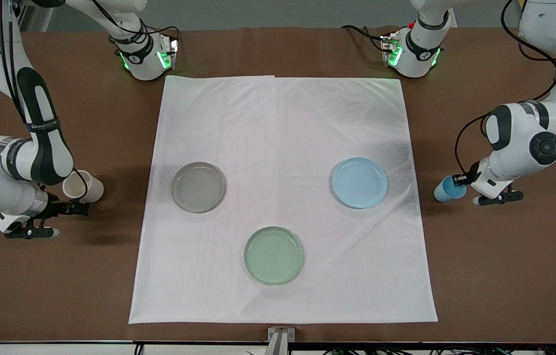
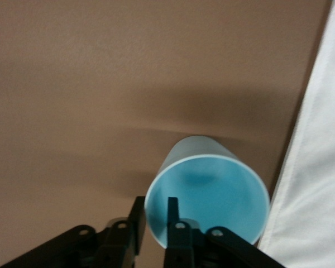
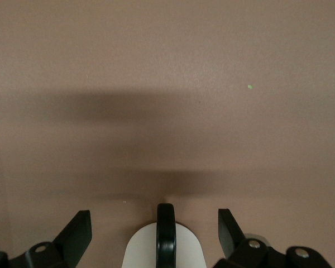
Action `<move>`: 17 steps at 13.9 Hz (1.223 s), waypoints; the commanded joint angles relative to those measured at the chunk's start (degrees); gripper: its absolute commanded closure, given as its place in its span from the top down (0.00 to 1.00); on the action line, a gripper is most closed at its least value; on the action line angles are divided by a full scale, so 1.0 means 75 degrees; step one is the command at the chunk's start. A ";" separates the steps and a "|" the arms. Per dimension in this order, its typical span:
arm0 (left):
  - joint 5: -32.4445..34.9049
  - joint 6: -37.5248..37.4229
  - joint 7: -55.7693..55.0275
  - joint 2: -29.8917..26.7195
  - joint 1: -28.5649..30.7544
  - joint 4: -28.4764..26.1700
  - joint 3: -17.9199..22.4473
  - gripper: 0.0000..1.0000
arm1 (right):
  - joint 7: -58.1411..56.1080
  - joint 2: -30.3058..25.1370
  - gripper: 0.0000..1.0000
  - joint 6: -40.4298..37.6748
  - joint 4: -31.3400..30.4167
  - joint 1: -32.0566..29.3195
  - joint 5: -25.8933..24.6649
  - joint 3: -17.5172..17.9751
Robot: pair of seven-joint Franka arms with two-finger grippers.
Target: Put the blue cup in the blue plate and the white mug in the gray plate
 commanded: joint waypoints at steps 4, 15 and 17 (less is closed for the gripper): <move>0.0121 -0.1630 -0.0854 -0.0596 -0.0062 0.0501 -0.1197 0.00 | -0.0425 -0.0129 0.95 0.0070 -0.0425 -0.0254 0.0273 0.0116; 0.0215 -0.1542 -0.3904 0.0690 -0.1024 0.1299 -0.2900 0.02 | -0.0589 -0.0094 0.37 0.0070 -0.0508 -0.0266 0.0273 0.0116; 0.0215 -0.1470 -0.3915 0.0831 -0.0965 0.1369 -0.2876 0.41 | -0.0589 -0.0094 0.35 0.0058 -0.0519 -0.0277 0.0273 0.0104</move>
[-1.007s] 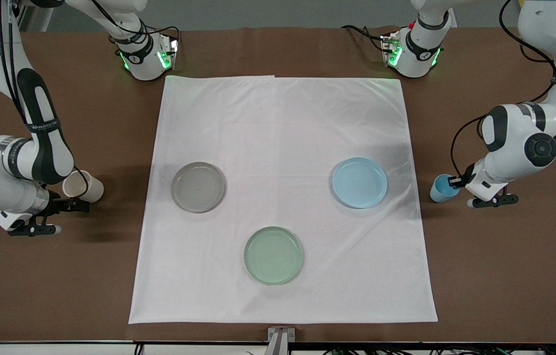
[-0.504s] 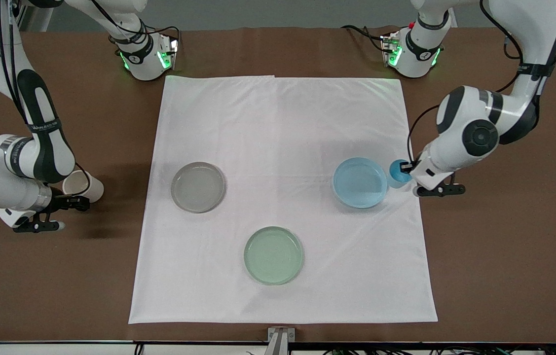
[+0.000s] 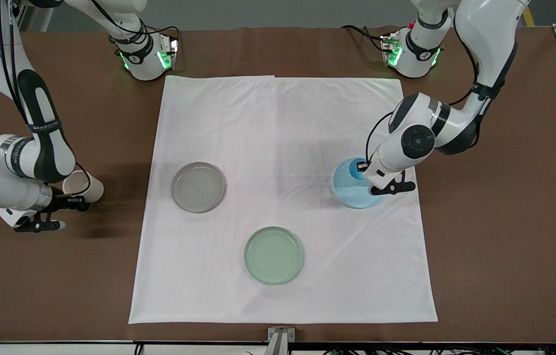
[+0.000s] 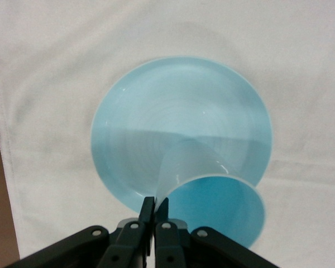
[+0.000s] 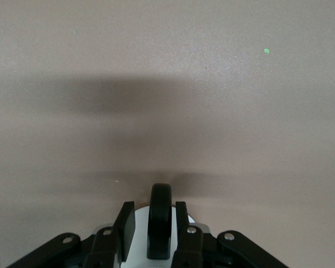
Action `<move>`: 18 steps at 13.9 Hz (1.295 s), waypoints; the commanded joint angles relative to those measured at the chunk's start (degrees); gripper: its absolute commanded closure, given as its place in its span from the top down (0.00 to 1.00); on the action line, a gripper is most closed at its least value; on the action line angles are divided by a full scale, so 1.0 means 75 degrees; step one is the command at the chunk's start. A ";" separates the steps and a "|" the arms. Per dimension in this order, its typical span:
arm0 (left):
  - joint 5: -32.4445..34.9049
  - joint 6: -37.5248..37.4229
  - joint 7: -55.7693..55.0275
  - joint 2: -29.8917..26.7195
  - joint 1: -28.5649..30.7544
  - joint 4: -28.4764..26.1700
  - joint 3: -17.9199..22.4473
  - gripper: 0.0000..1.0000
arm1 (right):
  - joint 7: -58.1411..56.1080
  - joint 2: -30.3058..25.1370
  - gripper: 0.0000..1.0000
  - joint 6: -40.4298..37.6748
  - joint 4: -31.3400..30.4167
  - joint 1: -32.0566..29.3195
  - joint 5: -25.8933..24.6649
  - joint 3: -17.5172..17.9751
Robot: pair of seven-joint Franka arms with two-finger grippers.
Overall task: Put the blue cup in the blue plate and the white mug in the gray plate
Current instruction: 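Move the blue cup over the blue plate and lower it with the left gripper, then open the left gripper and lift it away from the blue cup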
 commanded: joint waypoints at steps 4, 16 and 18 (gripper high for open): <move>0.0196 -0.0407 -0.0022 -0.0090 0.0499 0.0824 0.0026 1.00 | -0.0170 -0.0039 0.35 0.0047 -0.0134 -0.0234 0.0173 0.0099; 0.0172 -0.5296 0.2175 -0.1342 0.2337 0.5057 -0.0044 1.00 | -0.0147 -0.0074 0.09 -0.0023 -0.0017 -0.0152 0.0185 0.0123; 0.0196 -0.5494 0.2753 -0.1672 0.2398 0.5022 0.0014 1.00 | -0.0123 -0.0225 0.08 -0.0453 0.0158 -0.0024 0.0185 0.0123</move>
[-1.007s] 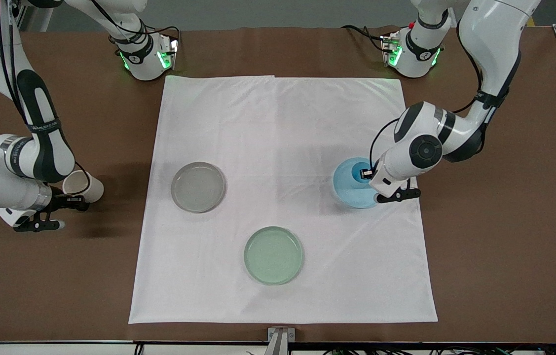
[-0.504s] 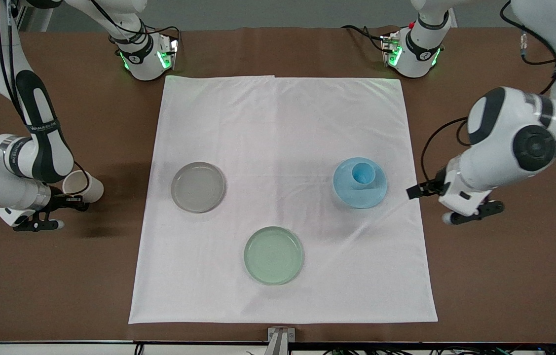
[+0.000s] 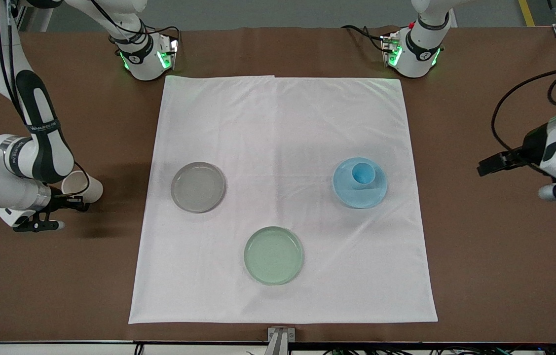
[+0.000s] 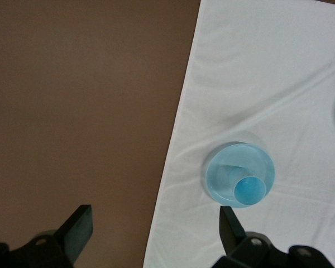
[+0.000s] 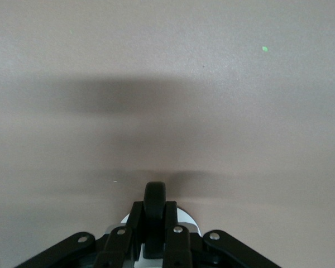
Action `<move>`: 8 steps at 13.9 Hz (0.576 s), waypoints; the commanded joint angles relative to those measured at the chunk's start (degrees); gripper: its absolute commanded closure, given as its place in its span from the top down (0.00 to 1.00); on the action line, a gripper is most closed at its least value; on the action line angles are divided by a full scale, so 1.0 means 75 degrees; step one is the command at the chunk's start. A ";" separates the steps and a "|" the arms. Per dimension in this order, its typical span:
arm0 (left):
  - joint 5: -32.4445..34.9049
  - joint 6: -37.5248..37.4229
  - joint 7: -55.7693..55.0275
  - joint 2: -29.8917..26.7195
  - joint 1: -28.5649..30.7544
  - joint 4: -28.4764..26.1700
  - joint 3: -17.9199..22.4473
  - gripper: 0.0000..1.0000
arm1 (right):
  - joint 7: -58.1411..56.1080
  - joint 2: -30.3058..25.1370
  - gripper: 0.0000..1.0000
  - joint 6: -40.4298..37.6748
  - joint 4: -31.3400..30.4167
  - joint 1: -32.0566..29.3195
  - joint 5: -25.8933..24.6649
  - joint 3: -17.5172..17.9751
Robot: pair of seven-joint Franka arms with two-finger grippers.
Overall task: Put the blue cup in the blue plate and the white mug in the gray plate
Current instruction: 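Open the left gripper and lift it away from the blue cup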
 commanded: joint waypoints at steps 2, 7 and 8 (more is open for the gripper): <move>0.0123 -0.0429 0.0998 -0.0786 -0.0558 -0.0268 0.0736 1.00 | -0.0013 -0.0478 0.06 -0.1417 0.0599 0.0287 0.0137 0.0064; -0.0346 -0.0653 0.1317 -0.1783 -0.2498 -0.1170 0.2945 1.00 | 0.1378 -0.0878 0.06 -0.1867 0.0718 0.1574 0.0137 0.0064; -0.0346 -0.0653 0.1329 -0.1912 -0.2509 -0.1299 0.2968 1.00 | 0.1776 -0.0867 0.06 -0.1867 0.0707 0.1890 0.0183 0.0064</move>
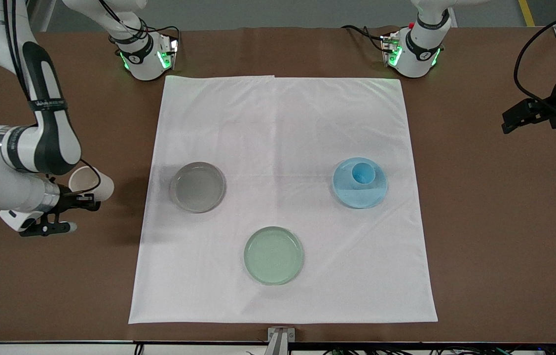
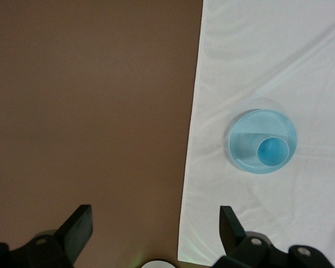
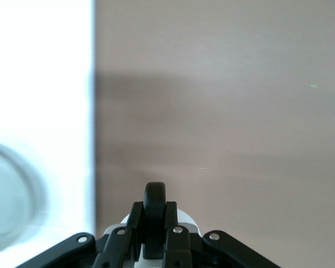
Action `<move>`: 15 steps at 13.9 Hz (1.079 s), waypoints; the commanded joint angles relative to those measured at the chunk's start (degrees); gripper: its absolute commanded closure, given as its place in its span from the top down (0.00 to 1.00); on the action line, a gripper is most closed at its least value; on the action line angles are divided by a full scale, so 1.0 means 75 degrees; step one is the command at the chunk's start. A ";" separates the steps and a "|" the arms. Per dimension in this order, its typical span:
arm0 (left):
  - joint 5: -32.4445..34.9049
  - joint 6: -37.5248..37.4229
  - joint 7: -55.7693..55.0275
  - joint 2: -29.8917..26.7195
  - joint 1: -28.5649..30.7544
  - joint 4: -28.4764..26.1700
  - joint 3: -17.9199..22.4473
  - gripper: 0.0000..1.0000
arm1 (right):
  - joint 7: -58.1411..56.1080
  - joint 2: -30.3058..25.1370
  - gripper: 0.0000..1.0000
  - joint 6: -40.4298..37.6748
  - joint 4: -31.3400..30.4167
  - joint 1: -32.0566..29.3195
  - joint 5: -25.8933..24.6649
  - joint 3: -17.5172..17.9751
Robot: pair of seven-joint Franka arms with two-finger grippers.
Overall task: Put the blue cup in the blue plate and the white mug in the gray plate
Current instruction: 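Carry the white mug over the gray plate with the right gripper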
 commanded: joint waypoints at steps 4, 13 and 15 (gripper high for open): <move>-0.0131 0.0129 0.0217 -0.0701 0.0054 -0.0764 0.0143 1.00 | 0.1775 -0.0030 0.08 0.0022 -0.0222 0.1631 0.0613 -0.0055; -0.0131 0.0294 0.0240 -0.0666 0.0054 -0.0881 0.0119 1.00 | 0.3078 0.0672 0.08 0.1122 -0.0211 0.2771 0.0977 -0.0067; -0.0131 0.0329 0.0228 -0.0631 -0.0016 -0.0881 0.0107 1.00 | 0.3078 0.0837 0.08 0.1392 -0.0211 0.2771 0.0977 -0.0067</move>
